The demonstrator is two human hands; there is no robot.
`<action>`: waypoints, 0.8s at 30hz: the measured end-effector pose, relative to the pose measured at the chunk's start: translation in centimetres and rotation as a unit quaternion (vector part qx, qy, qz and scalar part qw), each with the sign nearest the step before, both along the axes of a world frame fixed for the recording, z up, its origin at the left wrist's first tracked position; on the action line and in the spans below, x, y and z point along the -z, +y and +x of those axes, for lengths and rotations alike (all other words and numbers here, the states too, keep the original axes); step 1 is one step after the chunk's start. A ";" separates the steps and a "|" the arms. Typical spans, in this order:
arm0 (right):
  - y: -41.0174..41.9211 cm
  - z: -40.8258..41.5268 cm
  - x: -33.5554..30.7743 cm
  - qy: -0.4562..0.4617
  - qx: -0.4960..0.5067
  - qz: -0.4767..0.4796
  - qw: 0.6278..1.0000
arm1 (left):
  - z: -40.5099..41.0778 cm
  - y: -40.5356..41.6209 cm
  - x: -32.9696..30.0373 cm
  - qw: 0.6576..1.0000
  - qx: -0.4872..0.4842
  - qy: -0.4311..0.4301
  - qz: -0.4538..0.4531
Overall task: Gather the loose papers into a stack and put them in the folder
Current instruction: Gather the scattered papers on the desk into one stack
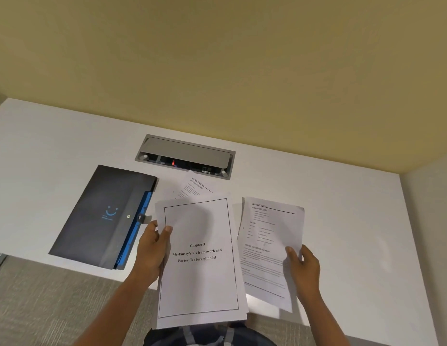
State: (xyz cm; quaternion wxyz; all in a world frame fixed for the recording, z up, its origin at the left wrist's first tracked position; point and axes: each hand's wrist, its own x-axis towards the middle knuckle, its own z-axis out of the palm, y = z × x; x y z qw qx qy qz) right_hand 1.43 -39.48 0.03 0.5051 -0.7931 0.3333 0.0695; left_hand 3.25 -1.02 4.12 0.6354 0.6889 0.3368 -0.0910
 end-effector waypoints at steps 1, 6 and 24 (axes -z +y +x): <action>-0.2 -0.3 -0.3 -0.005 0.007 0.025 1.000 | 0.1 -0.1 0.0 1.000 0.004 -0.002 0.000; -0.2 -1.0 -1.9 -0.002 0.019 0.151 0.988 | 0.3 -0.4 0.0 1.000 0.030 0.004 -0.004; 8.3 -1.1 -2.6 0.103 -0.165 0.349 0.917 | -0.8 -0.8 0.5 0.995 0.074 0.045 0.049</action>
